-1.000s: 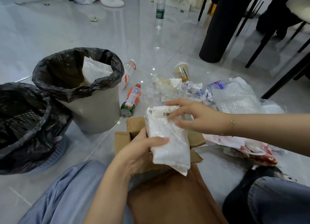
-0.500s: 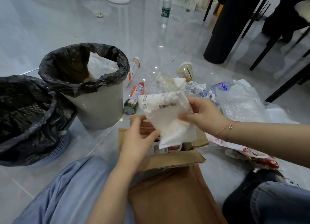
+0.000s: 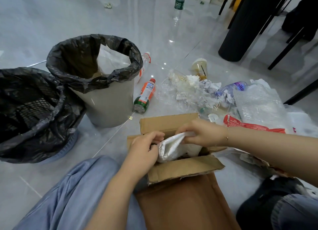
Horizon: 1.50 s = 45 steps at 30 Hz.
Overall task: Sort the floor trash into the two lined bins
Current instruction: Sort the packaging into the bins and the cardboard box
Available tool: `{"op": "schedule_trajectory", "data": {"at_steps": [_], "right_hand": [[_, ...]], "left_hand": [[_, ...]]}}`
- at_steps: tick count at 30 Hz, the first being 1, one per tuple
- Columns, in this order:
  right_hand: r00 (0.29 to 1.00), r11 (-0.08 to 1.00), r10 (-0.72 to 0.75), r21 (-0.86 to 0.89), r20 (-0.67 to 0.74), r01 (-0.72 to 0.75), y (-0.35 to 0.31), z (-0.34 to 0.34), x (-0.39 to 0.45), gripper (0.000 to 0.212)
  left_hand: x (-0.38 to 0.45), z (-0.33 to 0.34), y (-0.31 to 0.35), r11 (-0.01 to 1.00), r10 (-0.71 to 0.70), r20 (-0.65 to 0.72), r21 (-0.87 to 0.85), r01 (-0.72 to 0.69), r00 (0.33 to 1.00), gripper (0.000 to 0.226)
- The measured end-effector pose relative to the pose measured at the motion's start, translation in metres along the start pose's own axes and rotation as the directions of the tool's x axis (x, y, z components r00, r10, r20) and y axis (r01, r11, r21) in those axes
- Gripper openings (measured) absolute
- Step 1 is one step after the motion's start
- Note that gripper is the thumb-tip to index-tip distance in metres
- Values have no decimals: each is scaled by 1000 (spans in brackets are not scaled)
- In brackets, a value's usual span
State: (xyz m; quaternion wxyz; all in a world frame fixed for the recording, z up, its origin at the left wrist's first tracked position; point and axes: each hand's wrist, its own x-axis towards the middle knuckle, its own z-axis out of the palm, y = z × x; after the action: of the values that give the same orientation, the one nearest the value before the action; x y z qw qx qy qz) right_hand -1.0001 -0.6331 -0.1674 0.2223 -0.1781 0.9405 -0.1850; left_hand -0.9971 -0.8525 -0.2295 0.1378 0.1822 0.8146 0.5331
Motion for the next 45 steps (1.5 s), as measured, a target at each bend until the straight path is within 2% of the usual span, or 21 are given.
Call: {"op": "schedule_trajectory", "data": {"at_steps": [2,4,8,11,13,15,17,20,23,25,27,28,30,32,33,35,38,40,42,44,45], "right_hand": [[999,995,42,89,8,-43,3,-2,5,19],[996,984,84,159,15,-85,8,-12,9,20],[984,934,147,313,103,-173,16,-39,9,21],[966,947,185,231,183,-225,16,-27,12,22],[959,966,207,115,194,-232,11,-10,21,19],[970,981,191,-61,152,-183,8,2,31,23],[972,954,193,-254,131,-156,4,9,34,32],[985,860,153,-502,82,-92,-5,28,27,23],[994,833,-41,-553,-99,-21,-7,40,10,32],[949,825,-211,-564,-235,44,-1,31,-1,40],[926,816,-307,-561,-219,138,-1,23,-9,32],[942,826,-298,-535,-152,175,-1,21,-11,29],[977,854,-210,-492,-21,173,0,25,-10,37],[991,846,-115,-515,73,137,3,27,-7,48],[990,841,-93,-523,107,135,3,27,-5,51],[982,826,-90,-539,168,168,6,27,-2,53],[965,850,-29,-502,262,162,15,25,-1,52],[953,854,-6,-494,304,164,20,26,1,53],[951,865,17,-481,309,141,21,29,5,56],[956,872,38,-477,290,110,22,34,12,59],[957,873,47,-478,285,99,23,36,15,61]], "left_hand": [[2,0,-5,1000,-21,-7,0,21,1000,38],[2,-2,-2,995,-48,-15,-83,47,999,34],[2,-2,0,985,-48,14,-168,50,999,41],[2,-1,0,938,-101,58,-328,114,993,49],[2,-3,2,943,-117,99,-302,142,988,48],[1,-4,4,978,-128,112,-150,144,985,43],[3,0,1,989,-110,33,103,106,993,44],[6,12,-1,911,-39,-105,405,79,994,34],[7,21,4,838,-39,-190,528,136,981,31],[8,22,8,786,3,-203,606,123,979,30],[9,20,6,706,106,-196,705,65,975,37],[10,18,5,673,177,-171,740,7,969,45],[10,18,8,604,336,-7,769,-210,942,54],[9,18,9,485,421,273,737,-470,865,45],[9,16,9,414,411,414,709,-571,812,34],[16,8,1,333,313,592,664,-670,742,15],[31,2,-4,275,198,723,607,-746,661,26],[37,3,1,219,48,792,586,-780,608,39],[43,10,7,132,-155,793,608,-783,589,44],[50,20,13,80,-245,770,622,-779,589,41],[52,24,14,90,-268,751,644,-760,604,39]]}}
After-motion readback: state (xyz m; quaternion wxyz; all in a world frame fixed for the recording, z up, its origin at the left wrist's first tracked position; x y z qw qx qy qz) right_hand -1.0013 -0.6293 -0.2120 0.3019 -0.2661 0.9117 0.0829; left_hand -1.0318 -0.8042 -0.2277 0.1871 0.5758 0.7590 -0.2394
